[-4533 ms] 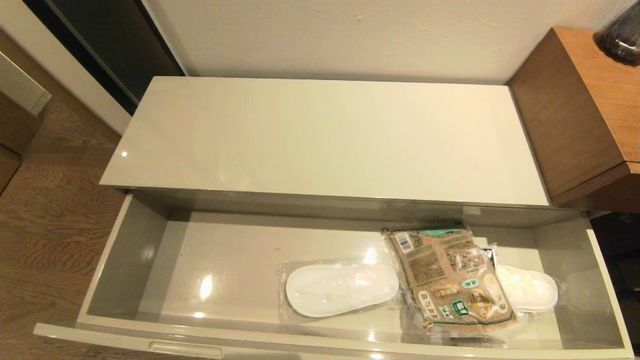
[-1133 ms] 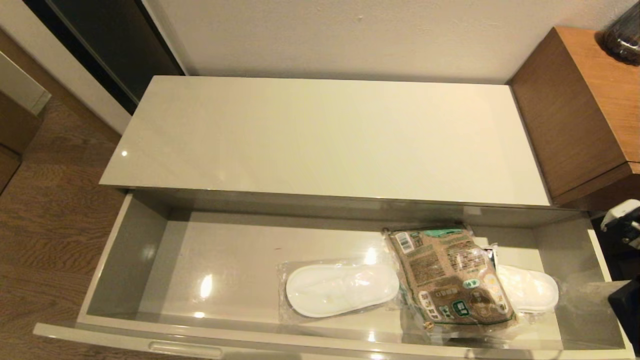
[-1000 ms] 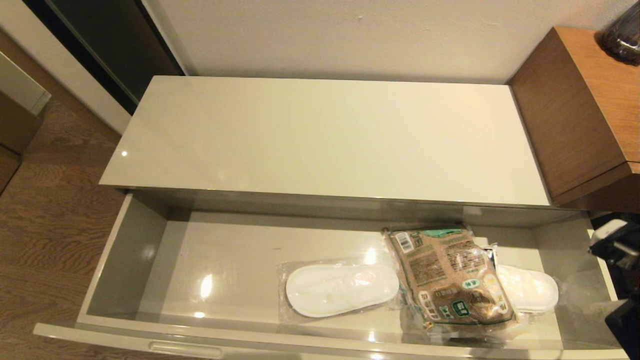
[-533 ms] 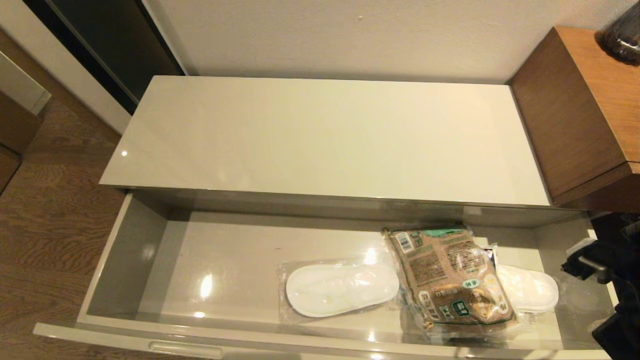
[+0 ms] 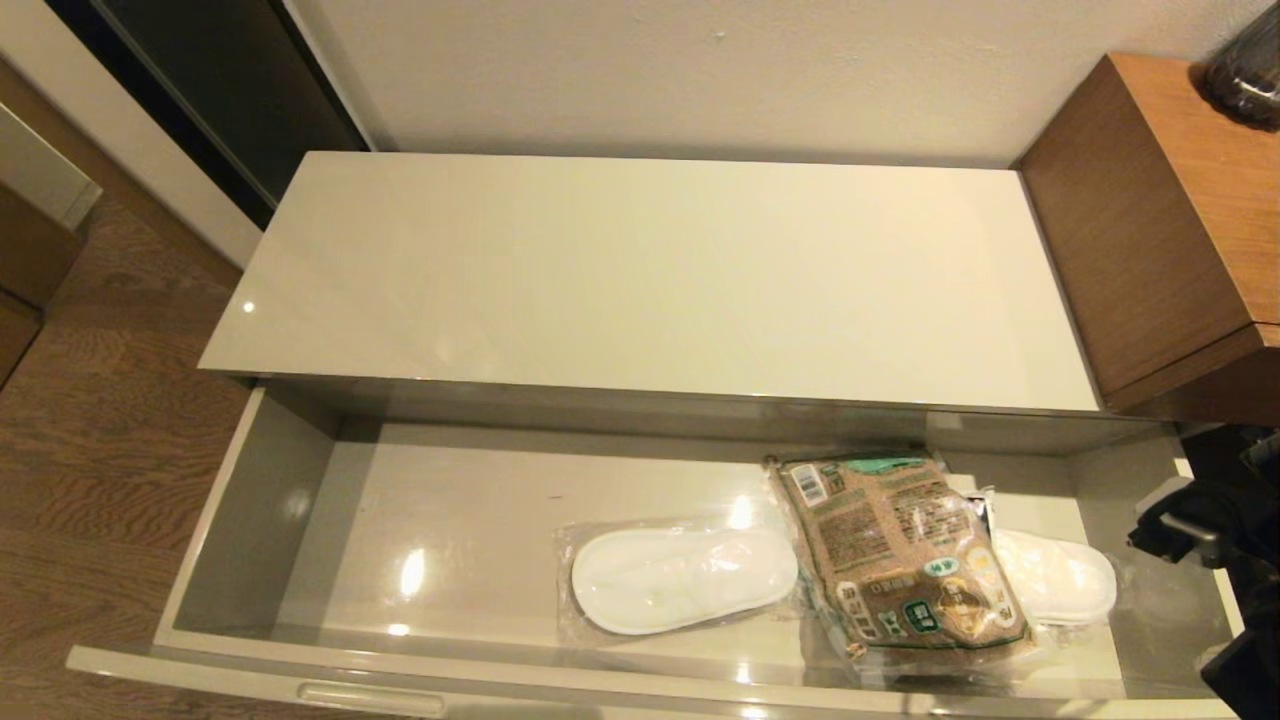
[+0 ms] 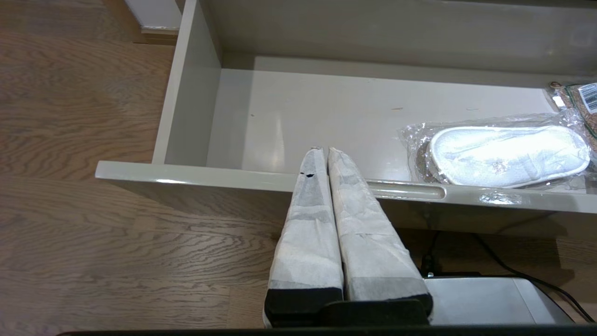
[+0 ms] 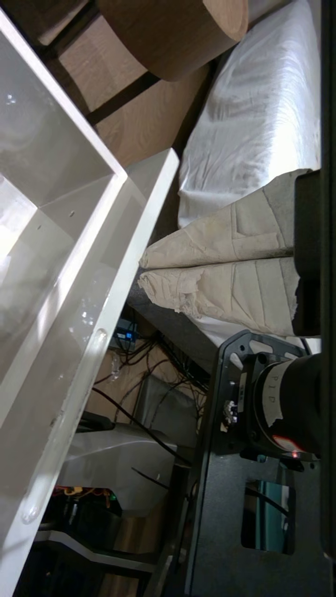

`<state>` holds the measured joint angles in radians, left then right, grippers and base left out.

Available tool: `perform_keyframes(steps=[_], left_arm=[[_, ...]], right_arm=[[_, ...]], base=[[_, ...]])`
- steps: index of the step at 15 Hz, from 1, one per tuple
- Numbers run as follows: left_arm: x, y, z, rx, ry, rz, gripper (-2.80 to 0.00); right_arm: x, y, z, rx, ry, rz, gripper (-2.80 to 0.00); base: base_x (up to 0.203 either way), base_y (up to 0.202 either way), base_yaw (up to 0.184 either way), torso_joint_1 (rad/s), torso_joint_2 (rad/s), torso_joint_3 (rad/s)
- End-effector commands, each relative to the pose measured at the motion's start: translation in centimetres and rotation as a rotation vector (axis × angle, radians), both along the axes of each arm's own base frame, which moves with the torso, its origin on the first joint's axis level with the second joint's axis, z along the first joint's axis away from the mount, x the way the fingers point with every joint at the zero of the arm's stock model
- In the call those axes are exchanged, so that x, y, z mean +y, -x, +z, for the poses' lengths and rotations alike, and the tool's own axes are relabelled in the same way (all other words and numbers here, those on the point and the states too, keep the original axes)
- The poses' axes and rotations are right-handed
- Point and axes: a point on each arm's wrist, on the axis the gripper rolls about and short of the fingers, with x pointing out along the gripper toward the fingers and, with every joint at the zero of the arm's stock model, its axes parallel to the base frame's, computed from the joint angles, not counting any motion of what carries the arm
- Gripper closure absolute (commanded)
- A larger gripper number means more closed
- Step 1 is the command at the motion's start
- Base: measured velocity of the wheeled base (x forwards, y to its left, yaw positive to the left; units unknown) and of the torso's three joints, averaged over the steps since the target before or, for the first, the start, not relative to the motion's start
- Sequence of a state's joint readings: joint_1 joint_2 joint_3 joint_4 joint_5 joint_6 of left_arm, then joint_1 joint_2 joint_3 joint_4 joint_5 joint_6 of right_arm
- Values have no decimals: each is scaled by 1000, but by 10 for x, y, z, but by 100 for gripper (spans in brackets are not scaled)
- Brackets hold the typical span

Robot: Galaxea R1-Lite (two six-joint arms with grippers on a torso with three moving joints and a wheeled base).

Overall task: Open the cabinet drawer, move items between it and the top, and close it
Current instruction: Take out the disposable slippers from the drawer

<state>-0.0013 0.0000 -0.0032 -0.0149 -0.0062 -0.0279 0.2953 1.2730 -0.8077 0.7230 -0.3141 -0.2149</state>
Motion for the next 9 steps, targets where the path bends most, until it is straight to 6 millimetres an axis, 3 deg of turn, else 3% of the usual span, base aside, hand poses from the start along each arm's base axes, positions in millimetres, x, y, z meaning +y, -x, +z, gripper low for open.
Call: perform_keyframes(steps=[1, 9], left_arm=[[0, 0, 0, 1, 0, 0, 0], [0, 0, 0, 1, 0, 0, 0]], right_arm=[[1, 0, 1, 1, 4, 11, 0], [10, -14, 0, 18, 35, 124, 0]], base=[[0, 0, 0, 0, 0, 0], [0, 0, 0, 0, 0, 0]])
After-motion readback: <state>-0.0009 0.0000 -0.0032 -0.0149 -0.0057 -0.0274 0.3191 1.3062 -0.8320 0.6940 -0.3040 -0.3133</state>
